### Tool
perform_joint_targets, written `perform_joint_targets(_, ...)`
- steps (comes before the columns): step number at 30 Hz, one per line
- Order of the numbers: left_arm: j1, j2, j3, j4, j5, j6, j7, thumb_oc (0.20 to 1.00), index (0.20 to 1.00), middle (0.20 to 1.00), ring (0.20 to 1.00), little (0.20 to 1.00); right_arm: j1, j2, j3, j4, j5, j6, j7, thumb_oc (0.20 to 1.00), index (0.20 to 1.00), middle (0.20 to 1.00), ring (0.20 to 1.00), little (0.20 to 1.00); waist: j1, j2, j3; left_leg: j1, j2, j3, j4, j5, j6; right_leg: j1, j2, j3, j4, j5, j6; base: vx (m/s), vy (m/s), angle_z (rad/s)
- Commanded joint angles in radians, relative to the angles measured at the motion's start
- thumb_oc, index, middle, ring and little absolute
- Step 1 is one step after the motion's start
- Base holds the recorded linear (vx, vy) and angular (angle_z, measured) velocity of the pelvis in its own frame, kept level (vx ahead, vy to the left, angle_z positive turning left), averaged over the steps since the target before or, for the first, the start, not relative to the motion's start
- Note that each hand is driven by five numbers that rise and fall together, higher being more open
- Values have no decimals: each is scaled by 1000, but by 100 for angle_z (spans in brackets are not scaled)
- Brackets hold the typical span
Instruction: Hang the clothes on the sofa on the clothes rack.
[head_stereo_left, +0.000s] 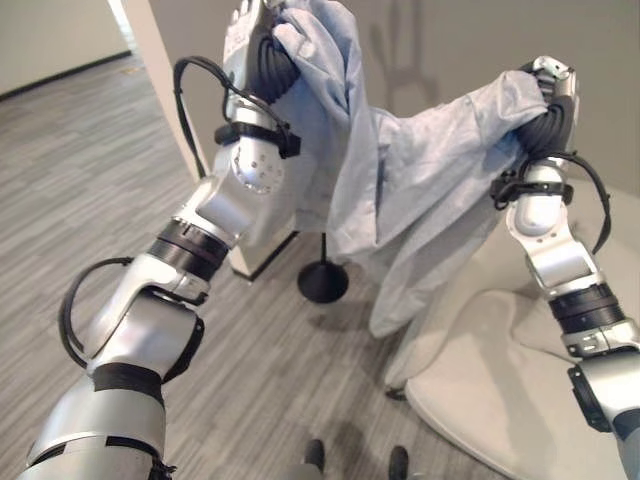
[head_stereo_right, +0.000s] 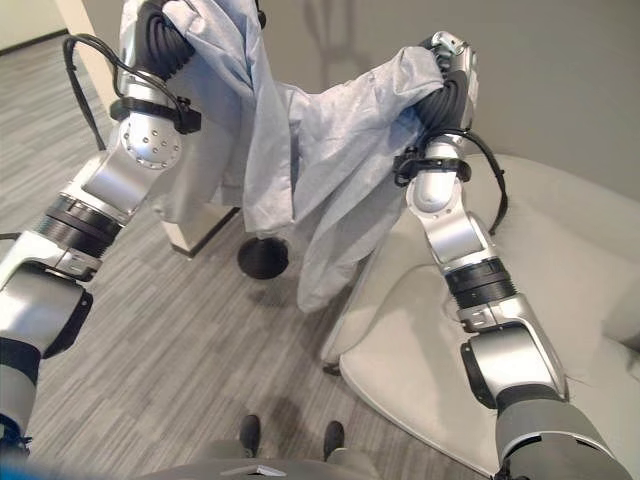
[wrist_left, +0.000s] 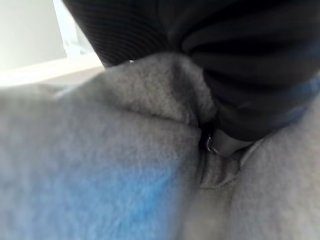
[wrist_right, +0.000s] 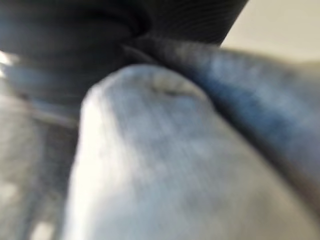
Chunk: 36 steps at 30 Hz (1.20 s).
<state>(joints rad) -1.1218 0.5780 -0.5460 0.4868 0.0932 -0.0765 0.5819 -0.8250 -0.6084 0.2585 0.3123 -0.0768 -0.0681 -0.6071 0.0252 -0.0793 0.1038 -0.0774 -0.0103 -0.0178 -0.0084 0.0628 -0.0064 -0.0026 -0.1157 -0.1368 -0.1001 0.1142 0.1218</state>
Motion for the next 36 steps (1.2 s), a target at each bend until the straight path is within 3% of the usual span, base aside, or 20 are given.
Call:
perform_joint_targets(1,-95,6,-12,62,36,-26,10,200,200,200,200,200,-107,-49,7,16,10,-42,-20,200,200,200,200,200,1,22,-74,28,6,8,-75,-22,-89,-63,27,37,19,-22,121,80,-78,12)
perform_joint_targets(8,-122,31,-32,87,25,-22,6,200,200,200,200,200,-160,-58,49,50,31,-38,4,200,200,200,200,200,-2,31,-107,41,29,-2,-79,-33,-99,-24,40,14,13,-46,117,87,-99,5)
perform_joint_targets(18,-127,51,-44,90,1,-23,5,200,200,200,200,200,-177,-70,71,69,53,-49,19,200,200,200,200,200,-32,25,-98,43,66,-11,-79,-30,-125,-4,61,-27,21,-71,94,50,-83,18)
perform_joint_targets(23,-111,80,-24,67,-12,-20,9,200,200,200,200,200,-189,-69,96,81,64,-52,35,200,200,200,200,200,-28,22,-85,33,62,-9,-19,-58,-111,2,54,-42,47,-83,90,50,-51,10)
perform_joint_targets(26,-120,92,-24,62,-22,-26,12,200,200,200,200,200,-213,-88,109,96,72,-55,31,200,200,200,200,200,-23,14,-51,-38,77,-10,69,-64,-123,0,40,-55,55,-81,92,11,51,10)
perform_joint_targets(29,-121,104,-21,73,-24,-29,23,200,200,200,200,200,-215,-107,98,102,71,-54,20,200,200,200,200,200,-14,10,-40,-160,141,-12,-2,-33,-134,-8,12,-47,48,-99,112,89,174,10)
perform_joint_targets(33,-114,103,-14,75,-39,-40,39,200,200,200,200,200,-199,-126,78,103,77,-62,2,200,200,200,200,200,-13,7,-36,-270,186,-14,-79,-27,-159,10,-11,-30,42,-131,127,203,232,-5)
perform_joint_targets(36,-111,93,-11,68,-44,-39,38,200,200,200,200,200,-185,-146,58,90,71,-60,-3,200,200,200,200,200,-8,27,-44,-318,207,-16,-79,-15,-182,58,-28,-12,29,-159,130,336,421,-14)
